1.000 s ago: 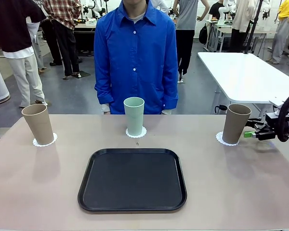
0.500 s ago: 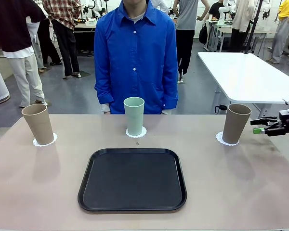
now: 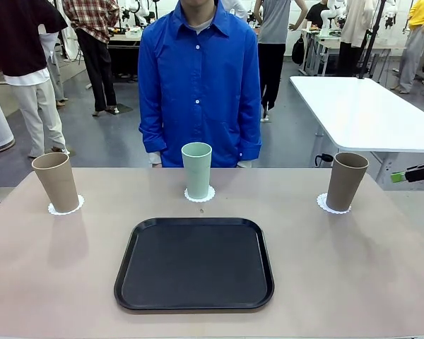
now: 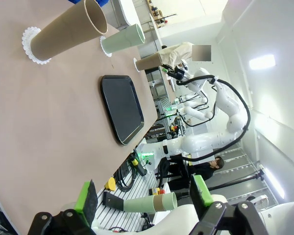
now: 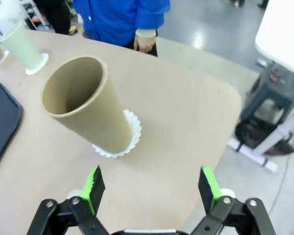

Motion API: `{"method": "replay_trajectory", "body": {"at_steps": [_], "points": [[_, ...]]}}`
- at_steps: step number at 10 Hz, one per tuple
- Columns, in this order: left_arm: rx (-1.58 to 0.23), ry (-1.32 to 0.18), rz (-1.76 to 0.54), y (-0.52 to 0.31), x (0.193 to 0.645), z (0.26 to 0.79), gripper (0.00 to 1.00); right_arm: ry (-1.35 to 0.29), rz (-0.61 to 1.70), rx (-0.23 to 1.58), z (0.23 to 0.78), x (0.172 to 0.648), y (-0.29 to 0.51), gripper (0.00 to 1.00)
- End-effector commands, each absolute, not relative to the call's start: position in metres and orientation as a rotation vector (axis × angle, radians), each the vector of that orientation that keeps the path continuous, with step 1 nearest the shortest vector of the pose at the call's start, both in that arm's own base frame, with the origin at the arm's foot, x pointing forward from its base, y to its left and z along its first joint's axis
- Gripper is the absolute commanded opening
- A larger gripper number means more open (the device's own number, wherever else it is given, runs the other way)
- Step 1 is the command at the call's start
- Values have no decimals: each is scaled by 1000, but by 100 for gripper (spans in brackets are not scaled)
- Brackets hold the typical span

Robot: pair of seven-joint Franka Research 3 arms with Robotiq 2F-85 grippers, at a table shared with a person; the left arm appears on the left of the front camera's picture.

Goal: Place coasters on the table and set cups on them.
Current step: Take one Reusable plastic cup from the Flat Tray and place it on a coaster set by the human.

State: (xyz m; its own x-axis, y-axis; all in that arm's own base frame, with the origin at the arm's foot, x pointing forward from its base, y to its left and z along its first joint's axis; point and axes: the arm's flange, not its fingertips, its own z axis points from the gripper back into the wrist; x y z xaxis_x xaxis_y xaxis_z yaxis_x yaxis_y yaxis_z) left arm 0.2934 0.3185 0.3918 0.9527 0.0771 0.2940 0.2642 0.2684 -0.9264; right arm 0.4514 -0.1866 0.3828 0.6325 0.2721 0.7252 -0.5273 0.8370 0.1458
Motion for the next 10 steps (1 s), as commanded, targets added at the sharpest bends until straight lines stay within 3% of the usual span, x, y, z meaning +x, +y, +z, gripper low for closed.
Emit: {"method": "replay_trajectory", "body": {"at_steps": [1, 6, 10], "points": [[-1290, -299, -110, 317, 292, 395, 100, -668, 405, 333, 416, 429, -156, 100], [-1290, -299, -110, 317, 292, 395, 100, -575, 276, 207, 491, 387, -83, 100], [-1290, -299, -110, 317, 292, 395, 100, -462, 274, 71, 515, 370, -25, 100]]}}
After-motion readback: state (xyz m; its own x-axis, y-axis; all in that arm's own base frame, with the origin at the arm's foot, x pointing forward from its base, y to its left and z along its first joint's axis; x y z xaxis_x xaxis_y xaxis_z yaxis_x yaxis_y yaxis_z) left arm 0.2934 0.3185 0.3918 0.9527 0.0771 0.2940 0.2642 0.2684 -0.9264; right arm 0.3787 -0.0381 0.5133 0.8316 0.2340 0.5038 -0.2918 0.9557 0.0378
